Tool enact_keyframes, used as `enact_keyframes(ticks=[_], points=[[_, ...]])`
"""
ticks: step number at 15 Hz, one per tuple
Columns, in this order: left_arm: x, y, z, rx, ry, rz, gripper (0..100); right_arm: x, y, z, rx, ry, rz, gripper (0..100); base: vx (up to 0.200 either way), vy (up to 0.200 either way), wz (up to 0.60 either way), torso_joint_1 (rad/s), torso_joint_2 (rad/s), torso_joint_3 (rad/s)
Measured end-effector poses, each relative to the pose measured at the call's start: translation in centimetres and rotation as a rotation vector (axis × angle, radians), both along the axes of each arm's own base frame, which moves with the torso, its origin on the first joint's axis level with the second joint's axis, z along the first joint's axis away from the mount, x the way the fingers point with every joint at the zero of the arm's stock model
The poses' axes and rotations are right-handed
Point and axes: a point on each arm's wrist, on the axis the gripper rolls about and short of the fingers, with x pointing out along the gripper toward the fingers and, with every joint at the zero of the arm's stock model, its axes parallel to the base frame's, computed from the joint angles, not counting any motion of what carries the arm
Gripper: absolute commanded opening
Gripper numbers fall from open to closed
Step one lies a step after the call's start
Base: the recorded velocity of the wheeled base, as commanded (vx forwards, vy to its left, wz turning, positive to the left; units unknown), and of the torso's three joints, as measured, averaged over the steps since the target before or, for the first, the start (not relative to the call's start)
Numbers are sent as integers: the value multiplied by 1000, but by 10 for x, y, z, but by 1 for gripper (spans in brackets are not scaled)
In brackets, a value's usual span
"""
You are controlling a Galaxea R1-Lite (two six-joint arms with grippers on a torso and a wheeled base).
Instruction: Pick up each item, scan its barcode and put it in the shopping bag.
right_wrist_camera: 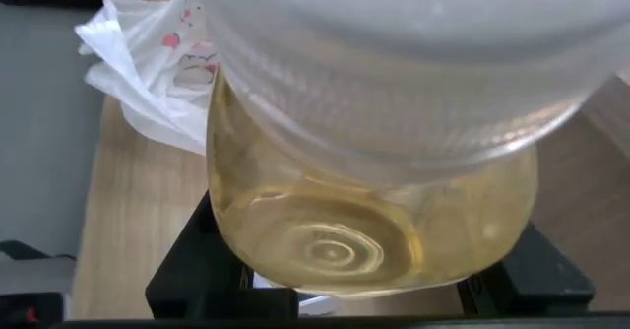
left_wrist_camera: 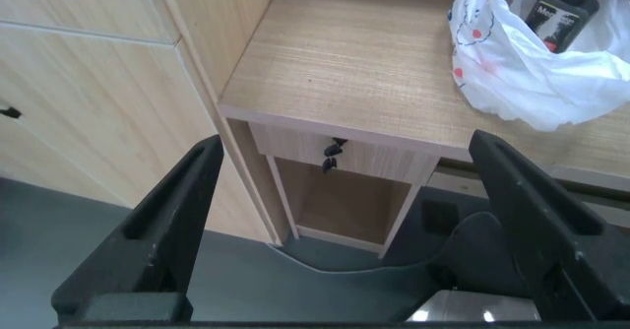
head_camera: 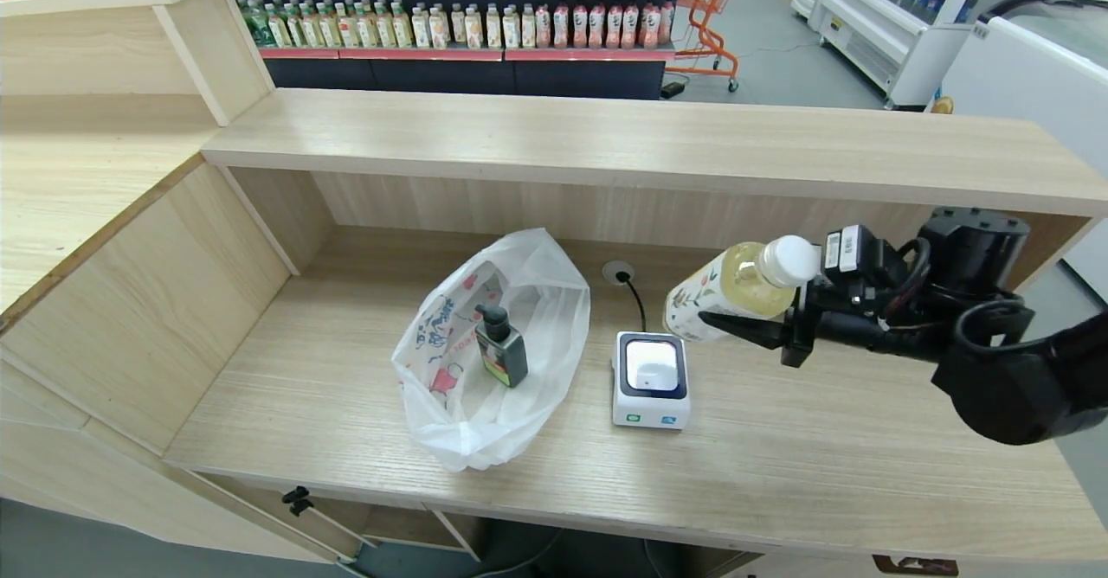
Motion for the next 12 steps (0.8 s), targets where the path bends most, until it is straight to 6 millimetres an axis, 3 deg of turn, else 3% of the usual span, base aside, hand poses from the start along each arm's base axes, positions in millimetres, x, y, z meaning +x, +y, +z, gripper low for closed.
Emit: enact_keyframes(ticks=[5, 12], points=[[0, 0, 0, 2, 0, 0, 100, -46, -10, 12, 103, 188, -141, 0, 0, 0, 0, 0, 0, 0], [0, 0, 0, -1, 0, 1, 100, -58, -13, 25, 270, 362, -281, 0, 0, 200, 0, 4, 1, 3]])
